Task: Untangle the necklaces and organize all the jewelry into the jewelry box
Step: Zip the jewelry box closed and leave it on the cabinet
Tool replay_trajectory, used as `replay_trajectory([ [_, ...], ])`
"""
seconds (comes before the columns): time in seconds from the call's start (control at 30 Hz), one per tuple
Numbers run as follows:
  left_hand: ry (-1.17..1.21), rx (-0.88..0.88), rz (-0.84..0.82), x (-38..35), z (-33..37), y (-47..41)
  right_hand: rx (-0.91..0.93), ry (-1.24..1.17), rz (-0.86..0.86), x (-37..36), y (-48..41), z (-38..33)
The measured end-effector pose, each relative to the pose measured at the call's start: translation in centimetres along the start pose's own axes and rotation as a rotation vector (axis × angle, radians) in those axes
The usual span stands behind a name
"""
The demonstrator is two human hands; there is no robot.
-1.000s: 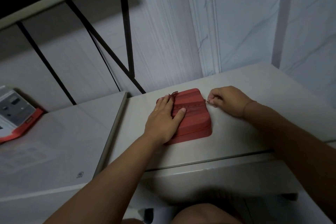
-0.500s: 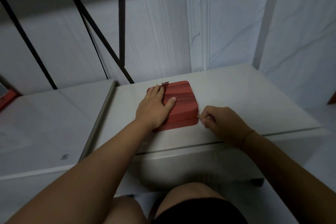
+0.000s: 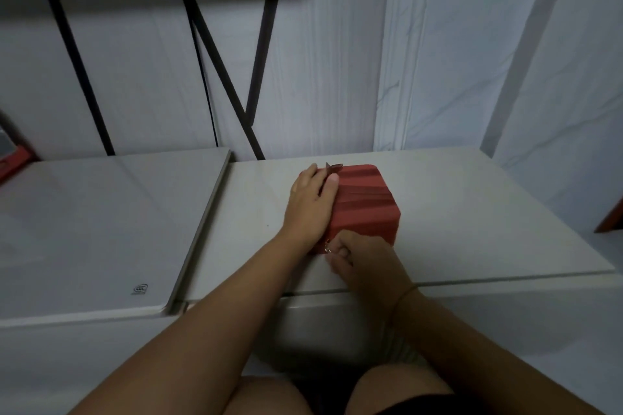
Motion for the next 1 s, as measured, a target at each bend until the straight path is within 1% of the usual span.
replay_trajectory([
  [0.07,0.147,0.038,-0.006,-0.2,-0.8,0.1,-0.015,-0.001,-0.016,-1.2,-0.2,-0.9],
  [0.17,0.288,0.058,-0.01,0.0,-1.6,0.1,-0.047,-0.032,-0.019,-1.9,-0.7,-1.4],
  [0.3,0.396,0.047,-0.021,0.7,-1.9,2.4,-0.022,-0.036,-0.08,-1.6,-0.7,-1.4],
  [0.33,0.412,0.049,-0.012,1.0,-2.3,3.4,0.022,-0.028,-0.04,-0.7,-0.5,-1.8],
  [0.37,0.411,0.039,0.007,1.5,-2.7,4.5,0.081,-0.024,0.041,0.7,-0.3,-2.3],
  [0.43,0.34,0.02,0.044,2.6,-3.4,6.4,0.162,-0.011,0.197,3.5,0.1,-2.8],
  [0.5,0.229,0.016,0.056,3.1,-3.7,7.7,0.172,0.003,0.281,5.2,-0.1,-2.6],
  [0.6,-0.013,0.049,0.032,2.7,-4.5,8.3,0.123,0.049,0.346,6.1,-1.0,-1.6],
  [0.67,-0.201,0.055,0.031,2.7,-4.6,8.4,0.067,0.142,0.364,5.7,-1.4,-0.7],
  [0.7,-0.254,0.058,0.039,2.7,-4.6,8.4,0.044,0.188,0.359,5.3,-1.5,-0.2],
  [0.8,-0.318,0.045,0.094,2.8,-4.4,8.2,-0.019,0.276,0.287,3.7,-1.8,0.9],
  [0.87,-0.325,0.04,0.135,2.9,-4.3,8.1,-0.025,0.345,0.277,2.9,-1.8,1.2],
  [1.0,-0.224,0.003,0.195,3.0,-3.6,8.3,-0.014,0.388,0.297,2.7,-1.8,1.2],
])
Point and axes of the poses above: each hand's wrist, its own y-axis away from the middle knuckle, its own x-axis out of the back of the hand, z = x × y, the point moved 10 cm from there along -y, towards the middle knuckle, and after that the axes turned 10 degrees about -x, right-handed, at the moved point
